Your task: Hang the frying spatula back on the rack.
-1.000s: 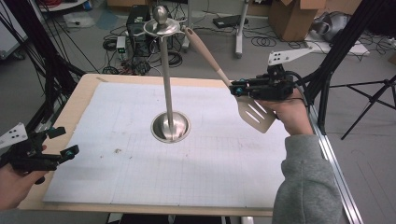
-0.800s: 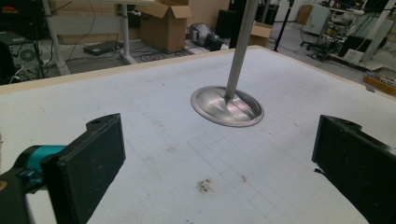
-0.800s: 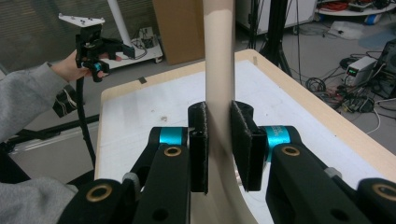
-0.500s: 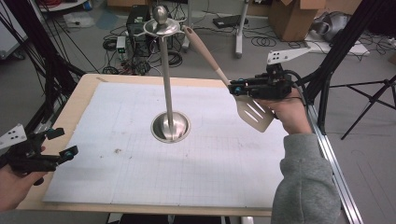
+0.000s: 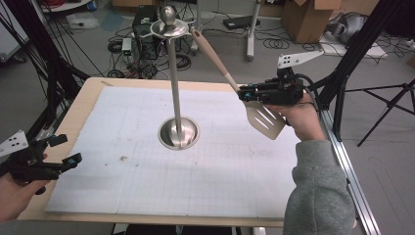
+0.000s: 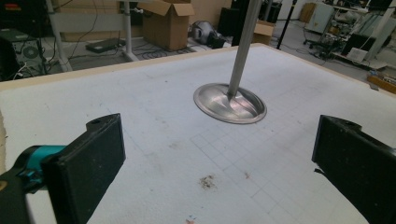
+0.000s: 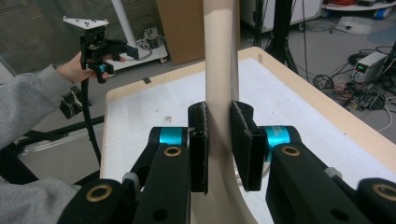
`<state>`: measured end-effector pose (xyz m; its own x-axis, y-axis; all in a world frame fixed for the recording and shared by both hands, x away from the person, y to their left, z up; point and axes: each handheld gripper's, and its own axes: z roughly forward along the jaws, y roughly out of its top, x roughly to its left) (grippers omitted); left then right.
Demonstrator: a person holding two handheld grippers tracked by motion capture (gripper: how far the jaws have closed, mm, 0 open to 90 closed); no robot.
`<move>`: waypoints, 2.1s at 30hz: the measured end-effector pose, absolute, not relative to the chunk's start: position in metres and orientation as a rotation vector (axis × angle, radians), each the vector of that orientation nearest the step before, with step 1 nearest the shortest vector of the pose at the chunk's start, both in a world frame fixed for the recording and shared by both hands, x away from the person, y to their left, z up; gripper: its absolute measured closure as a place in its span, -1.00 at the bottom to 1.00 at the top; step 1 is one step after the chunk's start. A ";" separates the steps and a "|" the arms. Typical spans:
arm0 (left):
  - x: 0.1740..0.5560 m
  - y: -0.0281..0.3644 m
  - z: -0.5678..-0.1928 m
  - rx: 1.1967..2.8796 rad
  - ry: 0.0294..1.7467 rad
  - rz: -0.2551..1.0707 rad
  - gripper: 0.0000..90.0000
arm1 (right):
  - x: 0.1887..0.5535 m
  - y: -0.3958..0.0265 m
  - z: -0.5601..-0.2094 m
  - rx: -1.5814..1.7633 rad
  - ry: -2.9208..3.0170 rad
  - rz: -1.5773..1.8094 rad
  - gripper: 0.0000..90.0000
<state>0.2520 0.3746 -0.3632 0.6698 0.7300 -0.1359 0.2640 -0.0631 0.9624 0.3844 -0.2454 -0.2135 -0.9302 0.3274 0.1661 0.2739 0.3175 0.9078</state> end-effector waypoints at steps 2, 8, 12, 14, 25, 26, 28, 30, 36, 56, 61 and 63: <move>0.252 0.375 -0.363 1.636 0.827 0.464 -0.93 | 0.384 -0.245 -0.214 0.573 2.514 1.716 0.73; 0.252 0.374 -0.363 1.635 0.827 0.464 -0.93 | 0.384 -0.242 -0.215 0.563 2.523 1.710 0.73; 0.252 0.374 -0.364 1.635 0.829 0.464 -0.93 | 0.384 -0.241 -0.215 0.566 2.524 1.706 0.73; 0.252 0.374 -0.364 1.637 0.829 0.464 -0.93 | 0.384 -0.240 -0.215 0.561 2.533 1.700 0.73; 0.252 0.375 -0.364 1.638 0.832 0.466 -0.93 | 0.388 -0.232 -0.219 0.561 2.558 1.694 0.73; 0.252 0.375 -0.364 1.638 0.832 0.467 -0.93 | 0.389 -0.231 -0.220 0.557 2.561 1.697 0.73; 0.252 0.375 -0.364 1.638 0.832 0.467 -0.93 | 0.389 -0.230 -0.220 0.554 2.559 1.696 0.73; 0.252 0.375 -0.364 1.638 0.835 0.467 -0.93 | 0.390 -0.228 -0.222 0.562 2.572 1.686 0.73; 0.252 0.376 -0.364 1.640 0.832 0.469 -0.93 | 0.392 -0.226 -0.225 0.561 2.569 1.693 0.73; 0.251 0.376 -0.364 1.634 0.834 0.470 -0.93 | 0.396 -0.212 -0.230 0.515 2.584 1.617 0.74; 0.250 0.377 -0.363 1.635 0.836 0.473 -0.93 | 0.399 -0.208 -0.232 0.517 2.592 1.616 0.73; 0.249 0.377 -0.364 1.636 0.837 0.473 -0.93 | 0.400 -0.207 -0.233 0.513 2.591 1.618 0.73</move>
